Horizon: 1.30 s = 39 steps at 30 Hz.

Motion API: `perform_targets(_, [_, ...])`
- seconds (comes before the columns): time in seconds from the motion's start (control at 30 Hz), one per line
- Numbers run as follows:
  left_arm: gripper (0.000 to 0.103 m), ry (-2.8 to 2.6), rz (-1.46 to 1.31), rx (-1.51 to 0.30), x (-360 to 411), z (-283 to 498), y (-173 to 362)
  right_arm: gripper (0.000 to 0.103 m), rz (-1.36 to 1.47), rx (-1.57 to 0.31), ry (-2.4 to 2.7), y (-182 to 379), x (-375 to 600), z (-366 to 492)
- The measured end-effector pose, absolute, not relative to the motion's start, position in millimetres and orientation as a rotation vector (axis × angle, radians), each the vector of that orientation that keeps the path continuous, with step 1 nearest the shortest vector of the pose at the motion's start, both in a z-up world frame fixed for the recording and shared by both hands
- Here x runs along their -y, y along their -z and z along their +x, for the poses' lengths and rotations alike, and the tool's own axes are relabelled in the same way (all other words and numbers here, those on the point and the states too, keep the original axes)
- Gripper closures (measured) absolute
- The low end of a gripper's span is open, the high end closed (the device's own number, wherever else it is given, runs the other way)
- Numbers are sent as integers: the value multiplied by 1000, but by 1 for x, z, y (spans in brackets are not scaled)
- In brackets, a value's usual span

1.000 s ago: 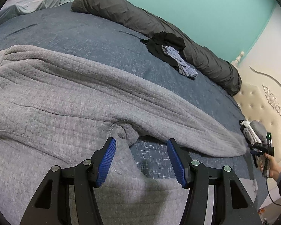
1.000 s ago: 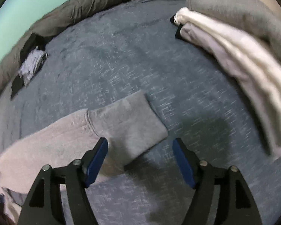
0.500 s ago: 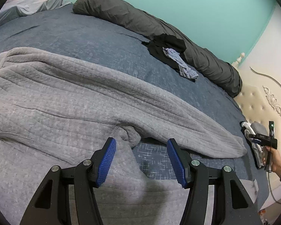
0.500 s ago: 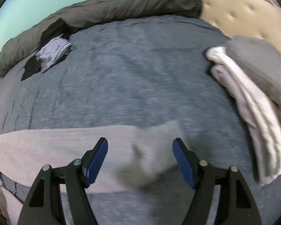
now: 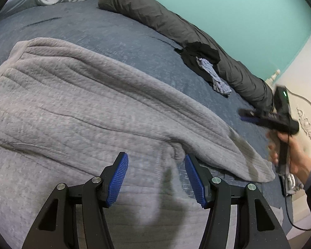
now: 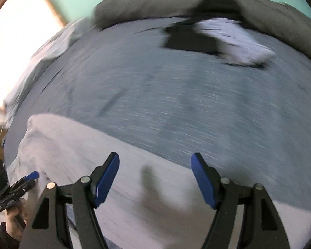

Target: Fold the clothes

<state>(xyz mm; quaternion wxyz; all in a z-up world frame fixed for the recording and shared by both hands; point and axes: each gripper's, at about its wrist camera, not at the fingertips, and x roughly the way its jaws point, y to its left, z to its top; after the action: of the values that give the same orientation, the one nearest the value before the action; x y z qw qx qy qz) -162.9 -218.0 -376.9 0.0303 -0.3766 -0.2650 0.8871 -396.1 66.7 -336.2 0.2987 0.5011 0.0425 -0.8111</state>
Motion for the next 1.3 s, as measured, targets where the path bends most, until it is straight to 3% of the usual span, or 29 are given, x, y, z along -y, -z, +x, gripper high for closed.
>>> perform_targets(0.23, [42,-2758,-1163,879,240,-159,381,30,1288,-281,1965,349,52,-406])
perform_targets(0.57, [42,-2743,-1172,918,250,-161,388,33,1301,-453,1739,380,146,-397])
perform_targets(0.67, [42,-2746,-1161,922,250,-159,387,53,1300,-512,1716,389,156,-391])
perform_targets(0.73, [42,-2747,-1158,922,250,-158,388,90,1268,-502,1725,385,156,-388])
perform_targets(0.8, [42,-2744,-1156,928,252,-157,388,98,1242,-516,1728,381,155,-385])
perform_targets(1.07, [42,-2750,-1147,951,257,-151,388,100,1106,-447,1900,335,129,-401])
perform_targets(1.3, [42,-2742,-1150,962,260,-151,388,98,1217,-614,1904,366,140,-399])
